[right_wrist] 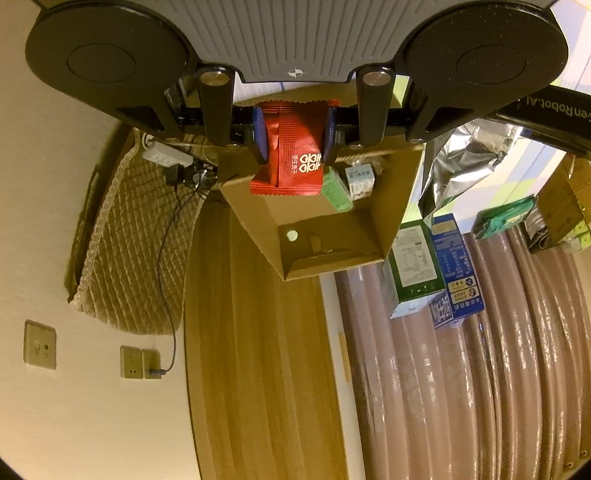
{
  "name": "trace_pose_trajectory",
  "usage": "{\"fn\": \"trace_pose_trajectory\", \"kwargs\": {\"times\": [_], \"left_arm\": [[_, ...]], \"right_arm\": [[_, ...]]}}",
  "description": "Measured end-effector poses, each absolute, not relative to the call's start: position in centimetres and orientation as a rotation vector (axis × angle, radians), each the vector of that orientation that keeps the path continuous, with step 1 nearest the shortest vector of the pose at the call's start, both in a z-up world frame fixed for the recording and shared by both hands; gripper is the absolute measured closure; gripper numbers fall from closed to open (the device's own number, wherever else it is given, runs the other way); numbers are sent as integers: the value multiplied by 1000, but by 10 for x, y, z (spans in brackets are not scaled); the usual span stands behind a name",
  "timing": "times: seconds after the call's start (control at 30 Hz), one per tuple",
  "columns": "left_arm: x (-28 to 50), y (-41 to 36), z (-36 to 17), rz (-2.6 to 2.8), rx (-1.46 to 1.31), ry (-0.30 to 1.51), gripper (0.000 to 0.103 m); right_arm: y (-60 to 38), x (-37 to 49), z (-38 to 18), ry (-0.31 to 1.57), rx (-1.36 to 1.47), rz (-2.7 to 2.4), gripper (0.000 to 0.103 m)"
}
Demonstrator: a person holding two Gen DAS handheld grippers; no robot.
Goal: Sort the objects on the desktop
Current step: 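Carry the foil packet and red candy packet over the cardboard box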
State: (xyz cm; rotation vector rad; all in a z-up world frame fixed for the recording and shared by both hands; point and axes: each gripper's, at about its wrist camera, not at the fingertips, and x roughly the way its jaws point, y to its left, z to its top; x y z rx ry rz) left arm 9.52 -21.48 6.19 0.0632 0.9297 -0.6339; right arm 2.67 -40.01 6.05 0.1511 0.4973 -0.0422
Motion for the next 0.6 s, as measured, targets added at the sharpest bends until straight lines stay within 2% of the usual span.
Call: {"fn": "trace_pose_trajectory", "kwargs": {"times": [0.6], "left_arm": [[156,-247,89,-629,36,877,58]], "right_arm": [[-415,95,87,443,115,-10,75]]}}
